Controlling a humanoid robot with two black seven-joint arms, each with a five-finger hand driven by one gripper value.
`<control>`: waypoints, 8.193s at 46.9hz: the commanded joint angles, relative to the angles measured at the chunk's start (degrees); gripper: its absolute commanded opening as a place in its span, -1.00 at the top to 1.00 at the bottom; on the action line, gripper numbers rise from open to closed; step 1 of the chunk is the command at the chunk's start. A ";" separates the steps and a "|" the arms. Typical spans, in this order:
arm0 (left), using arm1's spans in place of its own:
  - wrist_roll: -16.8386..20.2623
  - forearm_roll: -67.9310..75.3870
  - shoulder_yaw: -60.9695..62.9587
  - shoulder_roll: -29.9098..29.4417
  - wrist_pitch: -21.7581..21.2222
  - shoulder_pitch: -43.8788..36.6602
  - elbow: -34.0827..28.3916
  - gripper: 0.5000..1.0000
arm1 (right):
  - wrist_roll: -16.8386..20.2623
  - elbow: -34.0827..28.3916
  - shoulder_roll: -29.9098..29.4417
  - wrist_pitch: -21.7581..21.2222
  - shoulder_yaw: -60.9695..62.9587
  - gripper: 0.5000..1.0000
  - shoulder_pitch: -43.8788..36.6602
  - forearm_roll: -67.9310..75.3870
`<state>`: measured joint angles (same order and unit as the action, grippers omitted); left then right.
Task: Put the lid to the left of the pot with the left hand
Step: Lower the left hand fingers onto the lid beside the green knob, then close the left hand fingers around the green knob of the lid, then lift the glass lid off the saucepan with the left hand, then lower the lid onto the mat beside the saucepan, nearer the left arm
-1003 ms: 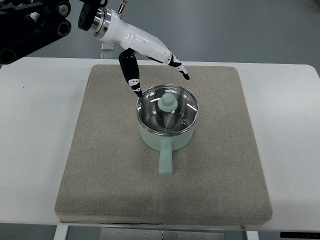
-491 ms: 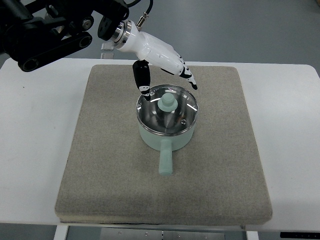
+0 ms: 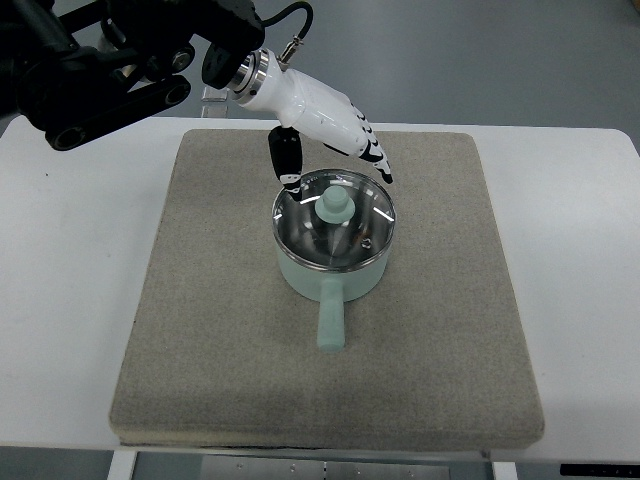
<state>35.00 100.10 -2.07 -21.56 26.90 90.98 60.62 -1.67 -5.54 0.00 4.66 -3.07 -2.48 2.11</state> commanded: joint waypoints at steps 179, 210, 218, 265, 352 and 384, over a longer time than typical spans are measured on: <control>0.00 1.15 0.40 2.13 -6.68 -4.76 -2.96 1.00 | 0.00 0.00 0.00 0.00 0.00 -0.69 0.02 0.00; 0.00 0.62 -0.65 2.22 -6.51 -3.89 -3.14 1.00 | 0.09 0.00 0.00 0.00 0.00 -0.69 -0.07 0.00; 0.00 0.36 -1.70 2.22 -6.77 -3.45 -4.54 1.00 | 0.00 0.00 0.00 0.00 0.08 -0.69 0.02 0.00; 0.00 0.18 -0.65 -4.63 -6.51 -4.50 -15.79 1.00 | 0.00 0.00 0.00 0.00 0.00 -0.69 0.02 0.00; 0.00 -0.26 2.77 -8.15 -16.35 -17.42 -15.27 1.00 | 0.00 0.00 0.00 0.00 0.00 -0.69 0.02 0.00; 0.00 -1.49 2.86 -8.50 -19.16 -18.91 -15.00 0.69 | 0.00 0.00 0.00 0.00 0.00 -0.69 0.02 0.00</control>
<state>35.00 98.10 0.48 -29.92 7.82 72.16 45.42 -1.66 -5.54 0.00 4.66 -3.05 -2.49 2.11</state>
